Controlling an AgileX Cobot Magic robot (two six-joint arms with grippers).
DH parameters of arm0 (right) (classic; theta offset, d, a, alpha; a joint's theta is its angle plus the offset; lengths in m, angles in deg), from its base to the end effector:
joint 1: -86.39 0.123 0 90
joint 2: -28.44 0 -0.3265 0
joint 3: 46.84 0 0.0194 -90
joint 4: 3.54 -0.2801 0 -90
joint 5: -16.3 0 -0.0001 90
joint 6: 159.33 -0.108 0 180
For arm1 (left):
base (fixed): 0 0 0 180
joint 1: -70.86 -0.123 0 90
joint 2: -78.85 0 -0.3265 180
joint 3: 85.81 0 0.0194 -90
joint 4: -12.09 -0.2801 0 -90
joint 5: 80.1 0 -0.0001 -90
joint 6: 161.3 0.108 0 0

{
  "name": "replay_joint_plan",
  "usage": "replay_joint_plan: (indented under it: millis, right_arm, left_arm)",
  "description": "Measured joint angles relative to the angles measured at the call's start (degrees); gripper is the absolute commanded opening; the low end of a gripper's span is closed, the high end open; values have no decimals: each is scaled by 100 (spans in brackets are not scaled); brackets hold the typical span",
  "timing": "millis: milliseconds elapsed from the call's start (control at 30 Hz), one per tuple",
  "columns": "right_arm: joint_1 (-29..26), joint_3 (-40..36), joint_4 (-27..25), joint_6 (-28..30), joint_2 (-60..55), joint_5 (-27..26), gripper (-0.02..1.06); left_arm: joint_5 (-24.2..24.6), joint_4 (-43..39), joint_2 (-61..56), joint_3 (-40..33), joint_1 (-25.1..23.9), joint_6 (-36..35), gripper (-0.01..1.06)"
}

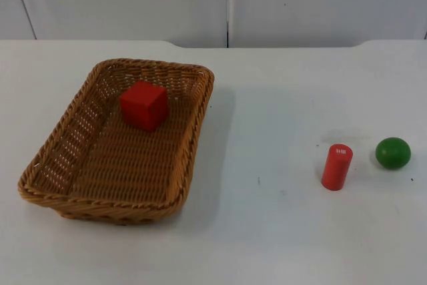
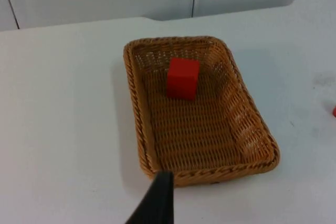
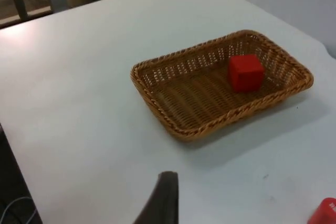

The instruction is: Pick up the basket with the left hand and place the object to the left of the red cylinder into the basket with the right hand.

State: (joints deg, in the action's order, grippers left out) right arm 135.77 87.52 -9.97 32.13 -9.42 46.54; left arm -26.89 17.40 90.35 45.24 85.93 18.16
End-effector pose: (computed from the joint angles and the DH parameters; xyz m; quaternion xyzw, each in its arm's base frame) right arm 0.0716 0.0929 0.3311 -0.4017 0.7337 0.2247 0.4998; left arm 0.0103 -0.0111 0.3000 0.1028 0.8298 -0.1200 0.5352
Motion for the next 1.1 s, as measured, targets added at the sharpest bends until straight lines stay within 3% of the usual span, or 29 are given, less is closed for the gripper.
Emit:
replay_joint_plan:
  millis: [500,767,1100]
  right_arm:
    - [0,0,33,-298,1653,1132,81]
    - [0,0,72,-408,2244,1695,81]
    - [0,0,643,-1060,2832,2352,81]
  left_arm:
    - [761,-576,-443,38,0,-42,89]
    - [808,-620,-443,-29,0,-42,89]
    - [808,-631,-443,-55,0,-42,89]
